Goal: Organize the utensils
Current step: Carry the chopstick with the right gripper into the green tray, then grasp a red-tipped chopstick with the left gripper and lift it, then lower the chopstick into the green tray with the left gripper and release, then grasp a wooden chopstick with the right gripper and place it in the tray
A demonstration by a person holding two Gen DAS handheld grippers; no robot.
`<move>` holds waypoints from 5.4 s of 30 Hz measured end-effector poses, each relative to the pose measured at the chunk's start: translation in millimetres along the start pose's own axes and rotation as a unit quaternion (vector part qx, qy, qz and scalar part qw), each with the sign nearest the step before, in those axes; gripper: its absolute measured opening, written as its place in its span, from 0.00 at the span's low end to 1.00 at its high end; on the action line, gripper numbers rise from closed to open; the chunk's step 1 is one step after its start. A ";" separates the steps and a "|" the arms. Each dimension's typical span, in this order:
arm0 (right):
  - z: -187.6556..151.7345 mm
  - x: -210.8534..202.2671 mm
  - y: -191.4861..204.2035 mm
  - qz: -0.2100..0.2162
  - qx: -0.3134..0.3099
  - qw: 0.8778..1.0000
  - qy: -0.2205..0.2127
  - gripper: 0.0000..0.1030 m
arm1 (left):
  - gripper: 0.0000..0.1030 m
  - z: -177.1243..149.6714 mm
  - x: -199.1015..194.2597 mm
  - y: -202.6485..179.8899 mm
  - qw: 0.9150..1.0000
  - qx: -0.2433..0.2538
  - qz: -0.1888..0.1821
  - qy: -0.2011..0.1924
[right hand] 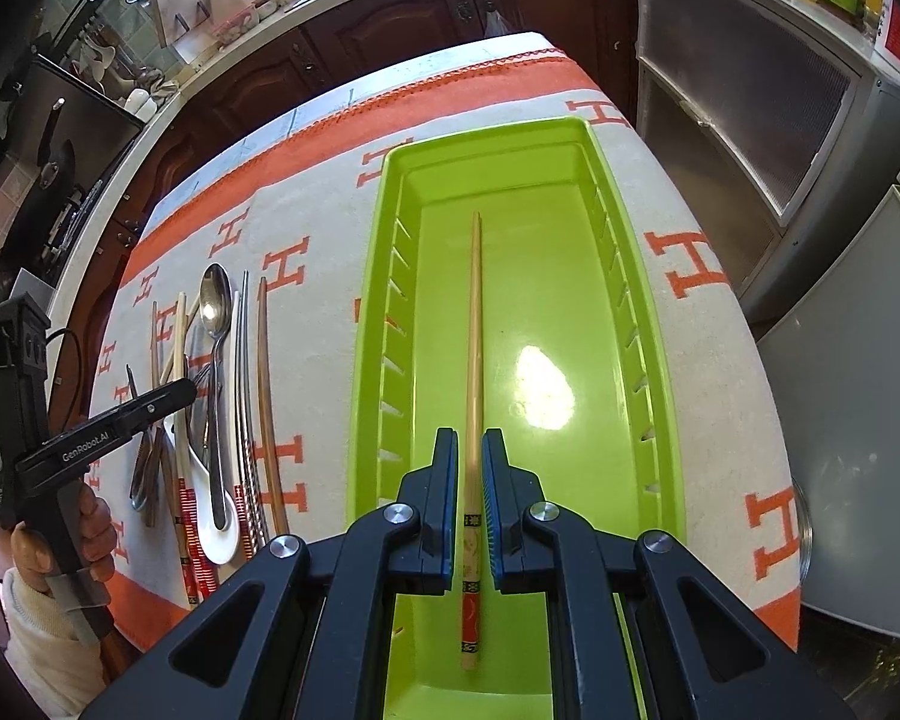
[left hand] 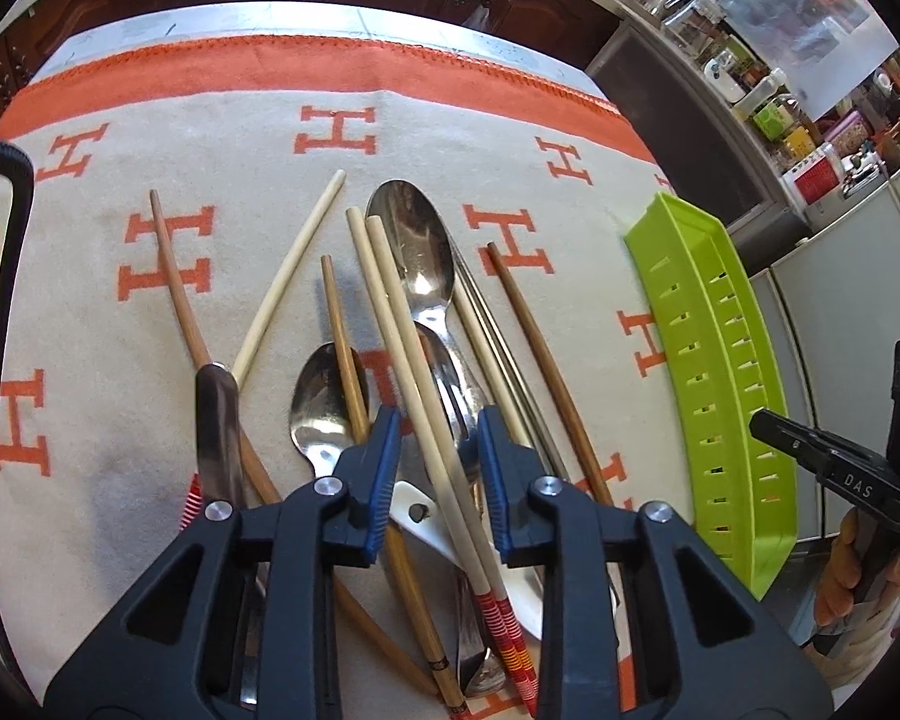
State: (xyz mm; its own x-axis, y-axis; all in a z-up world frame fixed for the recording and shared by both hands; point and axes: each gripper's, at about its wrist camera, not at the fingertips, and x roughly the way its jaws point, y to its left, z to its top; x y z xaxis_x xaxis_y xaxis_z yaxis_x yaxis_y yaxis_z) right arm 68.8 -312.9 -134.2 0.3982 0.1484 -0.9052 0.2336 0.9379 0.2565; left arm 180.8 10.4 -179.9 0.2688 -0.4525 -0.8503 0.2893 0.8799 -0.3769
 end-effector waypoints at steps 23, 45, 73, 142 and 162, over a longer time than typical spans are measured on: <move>-4.0 -3.4 17.1 0.011 -0.011 1.000 -0.001 0.08 | 0.03 -15.3 -18.3 15.8 0.998 -0.062 0.000 -0.011; -33.1 -41.8 -0.8 0.037 0.000 0.999 -0.025 0.08 | 0.03 -15.1 -71.6 -104.9 0.999 -0.018 -0.032 -0.022; -36.7 -38.4 -62.8 0.027 0.057 0.998 -0.028 0.08 | 0.04 11.3 48.1 -211.7 0.999 0.033 -0.016 0.030; -8.9 83.2 160.5 -0.041 -0.205 0.977 0.028 0.08 | 0.14 -79.9 -75.7 13.1 0.996 -0.025 0.082 -0.021; -8.0 -2.2 102.9 0.047 -0.088 0.995 -0.019 0.06 | 0.14 -82.1 -85.4 0.1 0.996 -0.011 0.088 -0.023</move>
State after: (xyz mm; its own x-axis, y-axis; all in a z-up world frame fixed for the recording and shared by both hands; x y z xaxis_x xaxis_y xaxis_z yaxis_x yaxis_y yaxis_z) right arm 84.9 -214.2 -108.6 0.4455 0.2286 -0.8656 0.0363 0.9615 0.2726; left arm 82.5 61.0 -137.5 0.3558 -0.2963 -0.8863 0.2139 0.9490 -0.2315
